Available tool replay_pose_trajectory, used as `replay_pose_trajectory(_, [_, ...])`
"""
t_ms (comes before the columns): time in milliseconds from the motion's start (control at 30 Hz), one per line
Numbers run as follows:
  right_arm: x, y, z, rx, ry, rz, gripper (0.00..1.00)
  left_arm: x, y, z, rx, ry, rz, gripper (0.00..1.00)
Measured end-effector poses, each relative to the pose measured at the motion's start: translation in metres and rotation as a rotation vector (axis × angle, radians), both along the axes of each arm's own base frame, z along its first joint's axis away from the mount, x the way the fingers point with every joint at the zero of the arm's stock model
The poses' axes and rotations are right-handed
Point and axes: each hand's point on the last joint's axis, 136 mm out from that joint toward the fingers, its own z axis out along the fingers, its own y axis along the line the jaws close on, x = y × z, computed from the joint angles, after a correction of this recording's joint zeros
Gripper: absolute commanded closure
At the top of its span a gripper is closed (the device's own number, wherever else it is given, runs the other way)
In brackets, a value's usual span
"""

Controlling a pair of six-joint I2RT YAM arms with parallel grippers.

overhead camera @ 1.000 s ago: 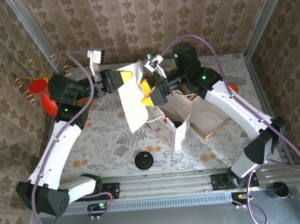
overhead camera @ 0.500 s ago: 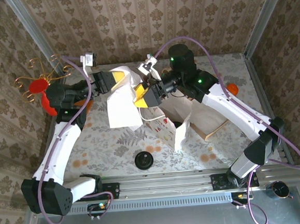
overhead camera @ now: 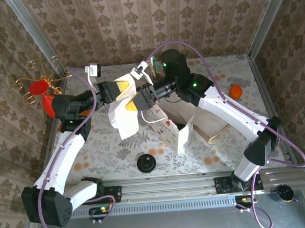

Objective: Pack the takeout coffee

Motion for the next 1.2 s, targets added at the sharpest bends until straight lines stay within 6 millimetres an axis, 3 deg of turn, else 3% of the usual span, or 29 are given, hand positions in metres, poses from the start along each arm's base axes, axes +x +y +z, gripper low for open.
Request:
replay_pose_trajectory(300, [0.000,0.003,-0.002,-0.031,0.018,-0.023,0.46,0.007,0.001,-0.006,0.005,0.019,0.029,1.00])
replay_pose_trajectory(400, [0.002,0.003,-0.004,-0.040,0.018,-0.036,0.59,0.007,0.003,-0.005,0.003,0.016,0.039,1.00])
replay_pose_trajectory(600, [0.003,0.002,-0.011,-0.067,0.022,-0.047,1.00,0.004,0.007,-0.002,0.001,0.005,0.053,1.00])
replay_pose_trajectory(733, [0.006,-0.001,-0.023,-0.121,0.030,-0.078,1.00,0.002,0.013,-0.001,0.007,-0.003,0.064,0.99])
replay_pose_trajectory(833, [0.011,-0.006,-0.029,-0.158,0.011,-0.116,1.00,0.000,0.016,-0.002,0.017,-0.008,0.065,0.67])
replay_pose_trajectory(967, [0.020,-0.021,-0.042,-0.229,0.006,-0.174,1.00,0.008,0.026,-0.001,0.012,0.000,0.109,0.32])
replay_pose_trajectory(1200, [0.039,-0.055,-0.052,-0.300,-0.001,-0.283,1.00,0.008,0.037,-0.009,0.075,-0.004,0.193,0.10])
